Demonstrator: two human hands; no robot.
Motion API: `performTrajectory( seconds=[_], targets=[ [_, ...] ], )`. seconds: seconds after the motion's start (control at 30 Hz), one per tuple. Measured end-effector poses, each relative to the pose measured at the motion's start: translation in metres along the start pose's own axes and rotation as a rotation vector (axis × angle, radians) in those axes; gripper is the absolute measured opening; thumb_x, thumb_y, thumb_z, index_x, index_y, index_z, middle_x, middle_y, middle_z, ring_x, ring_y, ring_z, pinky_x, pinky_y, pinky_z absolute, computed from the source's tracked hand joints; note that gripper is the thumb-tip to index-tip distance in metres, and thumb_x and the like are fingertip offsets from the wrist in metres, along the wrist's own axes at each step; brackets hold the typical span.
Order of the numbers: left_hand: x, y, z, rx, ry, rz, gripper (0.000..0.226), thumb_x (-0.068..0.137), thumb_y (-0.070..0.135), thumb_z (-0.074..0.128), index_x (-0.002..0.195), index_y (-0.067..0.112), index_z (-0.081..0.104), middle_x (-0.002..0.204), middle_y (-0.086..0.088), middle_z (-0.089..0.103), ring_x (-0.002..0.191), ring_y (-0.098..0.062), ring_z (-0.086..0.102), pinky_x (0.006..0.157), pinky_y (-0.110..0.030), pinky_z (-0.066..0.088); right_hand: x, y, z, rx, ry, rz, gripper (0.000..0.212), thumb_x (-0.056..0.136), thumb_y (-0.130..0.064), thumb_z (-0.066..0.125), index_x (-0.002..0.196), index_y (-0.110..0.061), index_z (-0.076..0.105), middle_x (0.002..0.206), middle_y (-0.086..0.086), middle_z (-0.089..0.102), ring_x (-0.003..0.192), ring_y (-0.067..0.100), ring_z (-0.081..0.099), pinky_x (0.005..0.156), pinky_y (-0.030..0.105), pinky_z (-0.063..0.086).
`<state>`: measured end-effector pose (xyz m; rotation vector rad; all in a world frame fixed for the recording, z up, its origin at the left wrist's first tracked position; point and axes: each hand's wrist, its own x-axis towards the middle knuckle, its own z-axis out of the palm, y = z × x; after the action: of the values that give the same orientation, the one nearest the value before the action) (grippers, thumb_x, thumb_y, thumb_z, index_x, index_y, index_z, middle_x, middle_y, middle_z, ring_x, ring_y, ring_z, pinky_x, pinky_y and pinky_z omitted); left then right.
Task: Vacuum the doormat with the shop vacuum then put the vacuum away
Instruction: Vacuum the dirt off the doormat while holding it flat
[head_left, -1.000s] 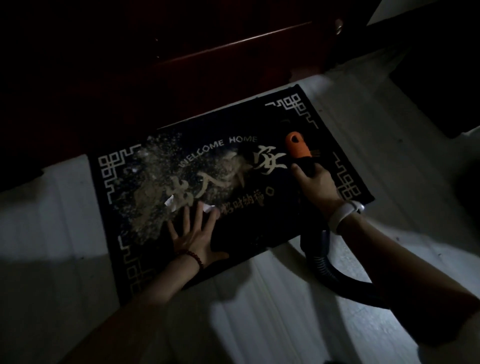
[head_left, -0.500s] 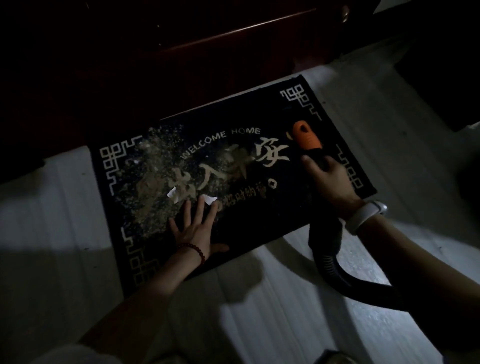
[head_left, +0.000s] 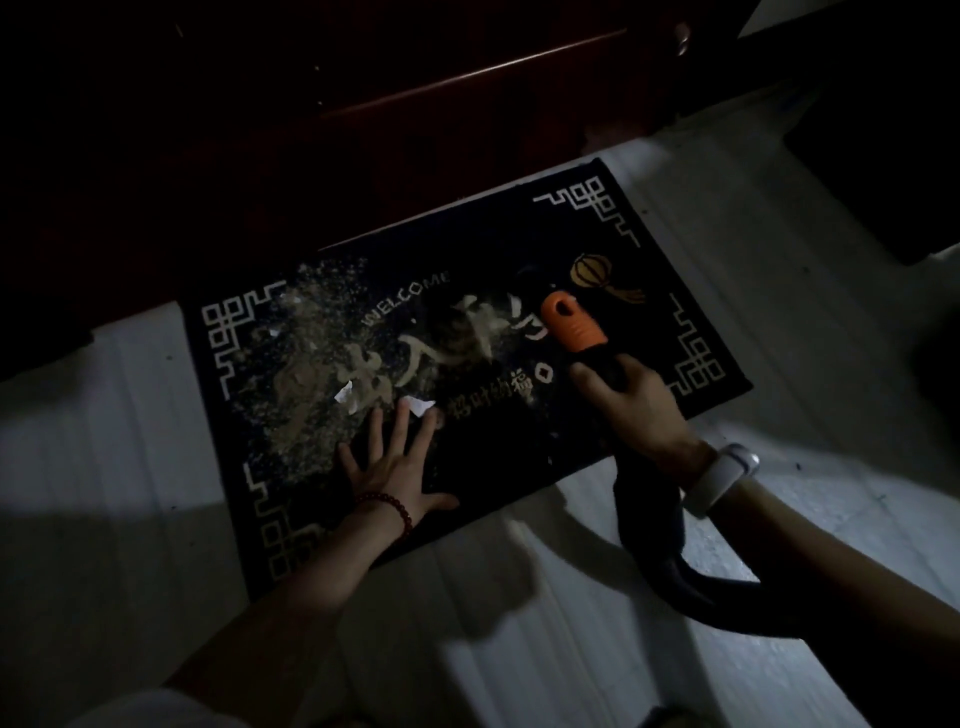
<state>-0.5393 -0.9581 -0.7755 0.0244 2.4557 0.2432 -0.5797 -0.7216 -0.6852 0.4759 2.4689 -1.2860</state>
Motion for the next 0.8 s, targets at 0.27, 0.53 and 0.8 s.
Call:
performTrajectory(
  seconds=[0.27, 0.53, 0.8],
  targets=[
    [0.0, 0.001, -0.003, 0.021, -0.017, 0.001, 0.107, 0.073, 0.062, 0.062, 0.145, 0.037, -0.014, 0.153, 0.003, -0.027, 0.141, -0.029, -0.024, 0.109, -0.064, 0.003, 0.02, -0.005, 0.014, -0.147, 0.041, -0.014, 0.042, 0.089, -0.034, 0.058, 0.123, -0.014, 0.043, 0.095, 0.002, 0.058, 0.075, 0.017, 0.058, 0.06, 0.023, 0.047],
    [-0.001, 0.001, -0.002, 0.05, 0.004, 0.0, 0.107, 0.073, 0.062, 0.063, 0.146, 0.037, -0.012, 0.154, 0.003, -0.024, 0.142, -0.029, -0.021, 0.108, -0.064, 0.007, 0.044, -0.014, 0.018, -0.724, 0.13, -0.292, 0.065, 0.094, -0.048, 0.039, 0.146, -0.036, 0.002, 0.119, 0.014, 0.046, 0.083, 0.036, 0.058, 0.059, 0.033, 0.038],
    [0.001, 0.0, -0.002, 0.057, 0.003, -0.013, 0.108, 0.071, 0.063, 0.063, 0.145, 0.039, -0.013, 0.154, 0.004, -0.025, 0.142, -0.028, -0.02, 0.108, -0.063, 0.007, 0.038, -0.004, -0.009, -0.558, 0.156, -0.16, 0.055, 0.092, -0.05, 0.044, 0.137, -0.023, 0.031, 0.108, 0.015, 0.062, 0.086, 0.033, 0.06, 0.064, 0.03, 0.036]
  ],
)
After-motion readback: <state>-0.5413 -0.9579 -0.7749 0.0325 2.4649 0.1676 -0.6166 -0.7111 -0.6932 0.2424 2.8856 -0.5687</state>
